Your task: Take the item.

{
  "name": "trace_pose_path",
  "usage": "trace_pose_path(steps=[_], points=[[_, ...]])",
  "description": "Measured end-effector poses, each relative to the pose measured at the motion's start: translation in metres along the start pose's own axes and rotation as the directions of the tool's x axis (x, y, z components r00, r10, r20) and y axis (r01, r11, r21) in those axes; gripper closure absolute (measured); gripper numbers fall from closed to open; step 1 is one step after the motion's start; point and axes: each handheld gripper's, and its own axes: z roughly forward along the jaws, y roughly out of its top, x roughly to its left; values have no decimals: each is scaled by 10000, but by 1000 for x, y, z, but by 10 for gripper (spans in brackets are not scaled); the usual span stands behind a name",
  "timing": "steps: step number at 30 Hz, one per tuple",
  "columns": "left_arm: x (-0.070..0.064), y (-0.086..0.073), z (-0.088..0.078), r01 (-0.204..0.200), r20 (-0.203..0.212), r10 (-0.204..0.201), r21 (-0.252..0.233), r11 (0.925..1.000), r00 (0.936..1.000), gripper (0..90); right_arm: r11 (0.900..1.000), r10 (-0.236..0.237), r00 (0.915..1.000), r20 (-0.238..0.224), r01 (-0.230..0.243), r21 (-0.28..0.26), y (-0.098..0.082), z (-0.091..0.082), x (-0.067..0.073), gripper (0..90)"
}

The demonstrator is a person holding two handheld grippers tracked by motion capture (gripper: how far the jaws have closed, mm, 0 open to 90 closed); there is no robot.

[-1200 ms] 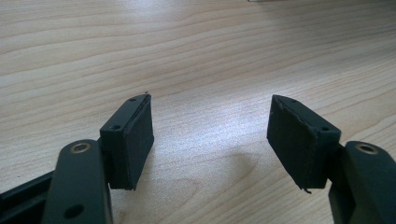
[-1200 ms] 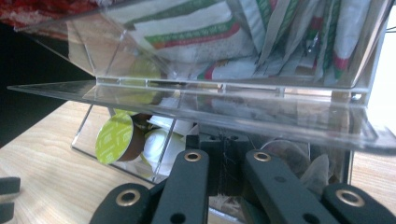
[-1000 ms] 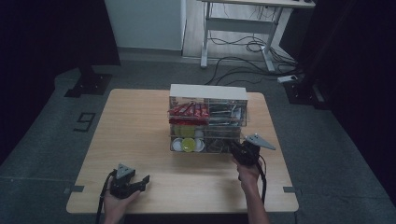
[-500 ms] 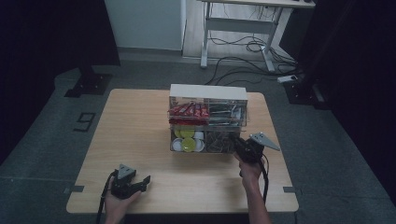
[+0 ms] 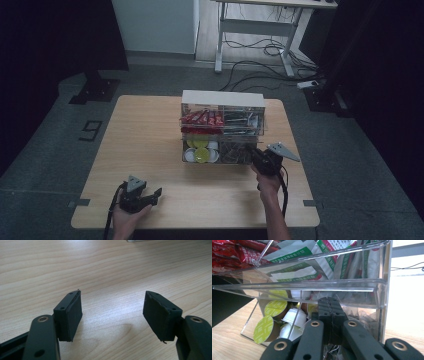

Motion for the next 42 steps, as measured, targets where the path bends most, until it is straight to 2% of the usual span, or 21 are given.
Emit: trace_pose_path(steps=[5,8,15,16,22,31,42], points=[[-6,5,-2,-145,102,146,-114,9998,9998,316,10000,-4,10000,2,4,11,0,-1,0,891],[-13,12,-3,-258,360,265,-194,9995,9990,315,10000,8,10000,5,-8,21,0,-1,-1,891],[-25,25,-1,-426,407,438,-295,9987,9982,316,10000,-2,10000,61,2,31,1,-3,-1,891],[-29,29,0,-503,451,519,-359,9981,9976,315,10000,6,10000,39,-6,26,2,-4,-1,891],[-39,42,1,-643,551,676,-603,9961,9962,315,10000,43,10000,-29,-43,26,2,-4,-2,891],[-47,49,3,-628,532,664,-663,9958,9964,315,10000,91,9999,-62,-91,15,3,-5,-3,891],[-66,71,12,-852,597,900,-778,9933,9942,316,9998,196,9997,-165,-197,-45,4,-6,-4,891]])
